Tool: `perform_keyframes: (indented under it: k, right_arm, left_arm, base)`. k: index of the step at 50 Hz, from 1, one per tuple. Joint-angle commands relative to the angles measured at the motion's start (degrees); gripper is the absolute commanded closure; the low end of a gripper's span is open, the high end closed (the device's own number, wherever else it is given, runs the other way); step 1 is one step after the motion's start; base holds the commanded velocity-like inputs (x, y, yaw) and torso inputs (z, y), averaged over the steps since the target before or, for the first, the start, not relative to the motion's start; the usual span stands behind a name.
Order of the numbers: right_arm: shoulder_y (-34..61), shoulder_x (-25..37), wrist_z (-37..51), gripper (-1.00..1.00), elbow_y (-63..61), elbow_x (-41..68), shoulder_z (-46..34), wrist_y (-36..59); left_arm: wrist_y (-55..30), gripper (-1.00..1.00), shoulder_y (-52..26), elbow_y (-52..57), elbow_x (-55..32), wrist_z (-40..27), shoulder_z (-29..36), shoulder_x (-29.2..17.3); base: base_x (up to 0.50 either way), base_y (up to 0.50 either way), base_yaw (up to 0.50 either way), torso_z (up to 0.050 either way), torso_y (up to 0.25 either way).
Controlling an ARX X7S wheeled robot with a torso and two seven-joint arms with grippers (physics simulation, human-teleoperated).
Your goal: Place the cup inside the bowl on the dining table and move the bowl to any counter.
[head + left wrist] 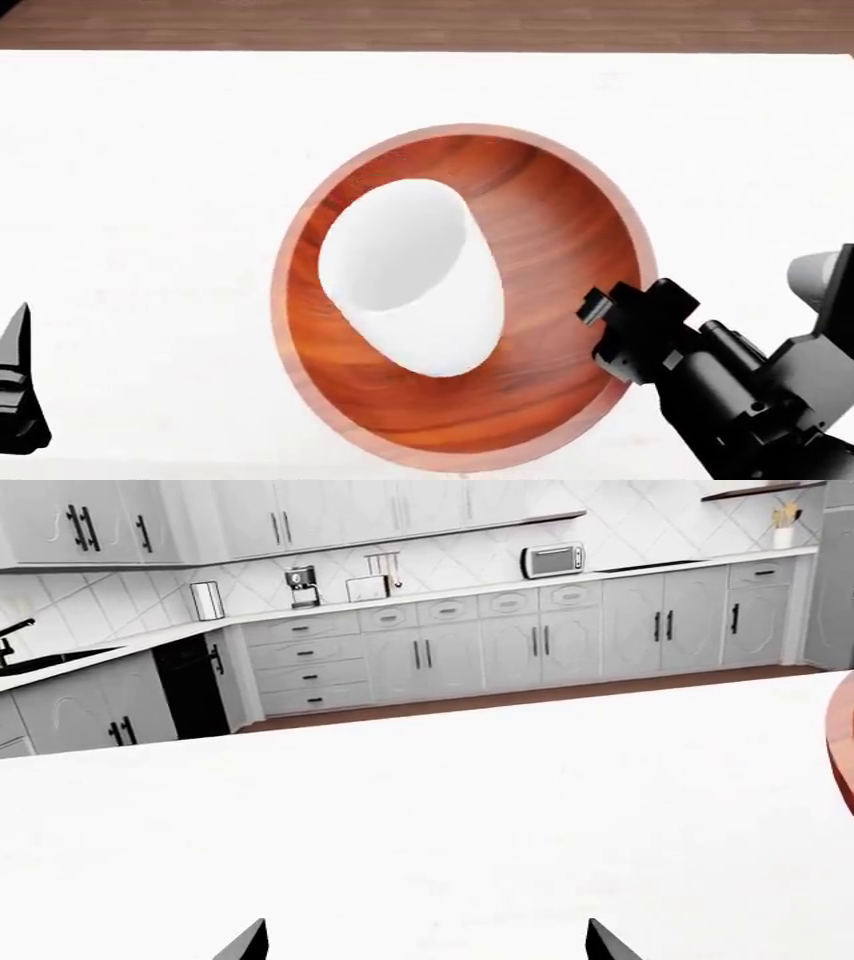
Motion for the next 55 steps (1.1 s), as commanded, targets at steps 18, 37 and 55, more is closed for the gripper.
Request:
perform_keyframes:
  k: [18, 37, 55]
  right_arm:
    - [-0.8, 0.1, -0.6, 1.00, -0.1, 2.8, 0.7, -2.6]
    - [-1.6, 0.6, -0.4, 1.00, 0.1, 3.6, 0.5, -3.5]
    - [-2.3, 1.1, -0.2, 1.00, 0.1, 4.5, 0.3, -4.2]
  left_arm:
    - [1.0, -1.00, 0.7, 0.5, -0.8, 0.4, -1.0, -0.6]
    - [1.0, -1.00, 1.0, 0.5, -1.7, 0.6, -1.9, -1.2]
    - [1.4, -1.00, 0.1, -0.2, -1.1, -0.4, 0.4, -0.6]
  base:
    - [0.00, -0.50, 0.00, 0.000, 0.001]
    - [0.00, -0.50, 0.00, 0.000, 0.001]
    - [0.00, -0.50, 0.00, 0.001, 0.001]
